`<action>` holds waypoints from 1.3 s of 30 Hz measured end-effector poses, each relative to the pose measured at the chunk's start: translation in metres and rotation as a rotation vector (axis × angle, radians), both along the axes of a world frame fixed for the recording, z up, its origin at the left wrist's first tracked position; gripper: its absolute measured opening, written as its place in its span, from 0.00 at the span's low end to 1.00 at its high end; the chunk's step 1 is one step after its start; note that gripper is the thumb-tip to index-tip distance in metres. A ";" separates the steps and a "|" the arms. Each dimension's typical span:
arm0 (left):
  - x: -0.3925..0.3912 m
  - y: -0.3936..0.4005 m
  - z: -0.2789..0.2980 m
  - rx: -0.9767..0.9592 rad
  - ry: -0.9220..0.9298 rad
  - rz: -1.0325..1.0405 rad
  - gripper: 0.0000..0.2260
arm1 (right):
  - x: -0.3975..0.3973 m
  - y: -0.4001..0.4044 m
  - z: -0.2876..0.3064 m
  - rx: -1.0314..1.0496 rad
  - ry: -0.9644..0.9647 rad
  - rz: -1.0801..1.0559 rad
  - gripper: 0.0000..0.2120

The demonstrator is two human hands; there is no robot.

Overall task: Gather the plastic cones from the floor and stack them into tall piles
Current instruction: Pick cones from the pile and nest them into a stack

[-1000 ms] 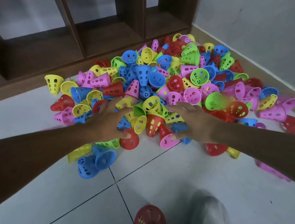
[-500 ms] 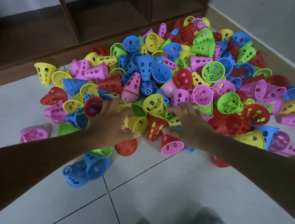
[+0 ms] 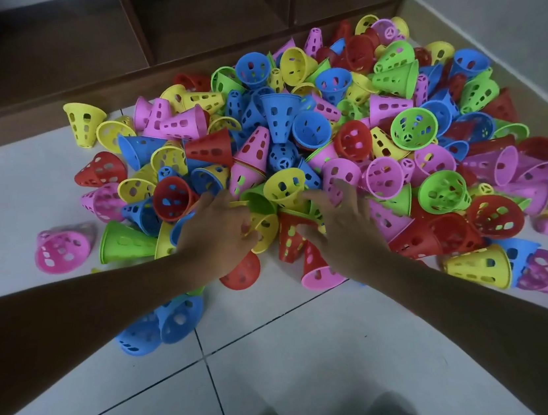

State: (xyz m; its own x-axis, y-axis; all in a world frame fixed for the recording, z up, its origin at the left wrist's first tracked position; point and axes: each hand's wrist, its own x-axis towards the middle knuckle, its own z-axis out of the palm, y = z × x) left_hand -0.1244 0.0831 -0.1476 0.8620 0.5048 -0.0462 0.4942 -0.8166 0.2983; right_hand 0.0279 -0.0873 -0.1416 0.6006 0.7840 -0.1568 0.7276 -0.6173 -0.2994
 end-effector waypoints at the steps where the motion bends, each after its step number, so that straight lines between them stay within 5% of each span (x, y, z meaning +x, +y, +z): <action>1: -0.001 0.000 0.000 -0.001 -0.012 0.000 0.13 | -0.001 0.002 0.000 -0.040 -0.024 0.018 0.25; 5: -0.008 0.003 -0.003 -0.004 -0.074 -0.013 0.12 | 0.001 0.002 -0.001 -0.097 -0.071 0.030 0.24; 10: -0.016 0.007 -0.008 -0.015 -0.101 -0.011 0.11 | 0.002 -0.004 -0.013 0.121 0.042 0.043 0.11; 18: -0.018 0.013 0.000 0.078 -0.143 -0.019 0.10 | 0.014 -0.019 -0.026 0.257 0.120 0.076 0.08; 25: -0.019 0.024 0.028 -0.022 -0.271 0.053 0.10 | 0.020 -0.028 -0.026 0.269 0.090 -0.007 0.09; 33: -0.039 -0.002 0.061 -0.212 -0.347 0.252 0.12 | 0.017 -0.037 -0.017 0.280 0.064 -0.013 0.09; 39: -0.070 -0.040 0.086 -0.576 -0.281 0.409 0.12 | 0.000 -0.049 -0.004 0.417 0.045 -0.068 0.04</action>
